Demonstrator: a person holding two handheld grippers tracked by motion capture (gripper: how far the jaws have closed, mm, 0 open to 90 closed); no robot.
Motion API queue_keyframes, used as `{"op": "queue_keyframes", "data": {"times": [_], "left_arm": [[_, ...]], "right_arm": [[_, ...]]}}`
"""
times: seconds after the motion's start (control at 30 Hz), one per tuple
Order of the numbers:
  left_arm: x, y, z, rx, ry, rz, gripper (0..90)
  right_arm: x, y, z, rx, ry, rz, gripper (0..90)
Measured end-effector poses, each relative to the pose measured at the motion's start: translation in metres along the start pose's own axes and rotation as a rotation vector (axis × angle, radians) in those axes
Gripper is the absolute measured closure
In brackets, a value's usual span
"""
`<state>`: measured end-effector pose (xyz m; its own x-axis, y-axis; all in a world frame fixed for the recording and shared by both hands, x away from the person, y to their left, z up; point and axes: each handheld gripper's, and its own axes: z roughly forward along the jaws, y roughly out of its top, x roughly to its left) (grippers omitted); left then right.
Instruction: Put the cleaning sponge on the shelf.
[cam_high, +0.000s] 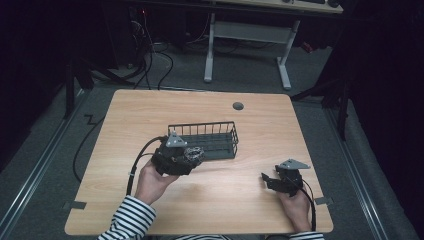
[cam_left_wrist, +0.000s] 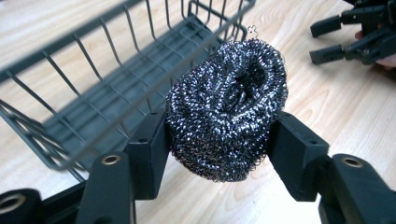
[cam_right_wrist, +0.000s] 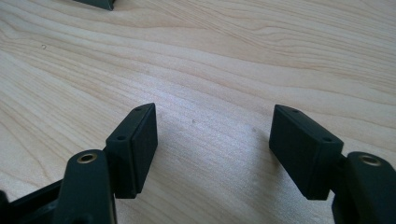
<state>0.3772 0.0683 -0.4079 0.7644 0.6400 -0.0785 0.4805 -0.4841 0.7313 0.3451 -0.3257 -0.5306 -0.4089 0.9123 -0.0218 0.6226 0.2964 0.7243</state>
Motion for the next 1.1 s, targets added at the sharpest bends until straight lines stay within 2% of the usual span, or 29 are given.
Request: {"op": "queue_keyframes", "data": {"times": [0.23,0.33,0.47,0.53,0.57,0.7,0.8,0.83,0.93,1.1], "left_arm": [[0.006,0.018,-0.002,-0.012,0.002,0.006,42.0],[0.012,0.028,-0.002,-0.023,0.006,-0.005,42.0],[0.02,0.042,0.0,-0.031,0.02,-0.005,42.0],[0.024,0.05,0.004,-0.027,0.04,-0.004,42.0],[0.024,0.05,0.004,-0.027,0.04,-0.004,42.0],[0.033,0.058,0.014,-0.014,0.052,-0.021,42.0],[0.042,0.062,0.027,0.014,0.078,-0.036,41.9],[0.042,0.062,0.027,0.014,0.078,-0.036,41.9],[0.051,0.061,0.042,0.046,0.101,-0.058,41.8],[0.058,0.058,0.056,0.082,0.133,-0.064,41.7]], "right_arm": [[0.0,0.0,0.0,0.0,0.0,0.0,32.8],[0.0,0.0,0.0,0.0,0.0,0.0,32.8],[0.0,0.0,0.0,-0.001,0.001,-0.005,32.7],[0.0,0.0,0.0,-0.001,0.001,-0.004,32.7],[0.0,0.0,0.0,-0.001,0.001,-0.004,32.7],[0.0,0.0,0.0,-0.001,0.001,-0.004,32.6],[0.0,0.0,0.0,0.001,0.001,0.0,32.6],[0.0,0.0,0.0,0.001,0.001,0.0,32.6],[0.0,0.0,0.0,0.001,0.001,0.0,32.6],[0.0,0.0,0.0,0.0,0.001,-0.004,32.6]]}}
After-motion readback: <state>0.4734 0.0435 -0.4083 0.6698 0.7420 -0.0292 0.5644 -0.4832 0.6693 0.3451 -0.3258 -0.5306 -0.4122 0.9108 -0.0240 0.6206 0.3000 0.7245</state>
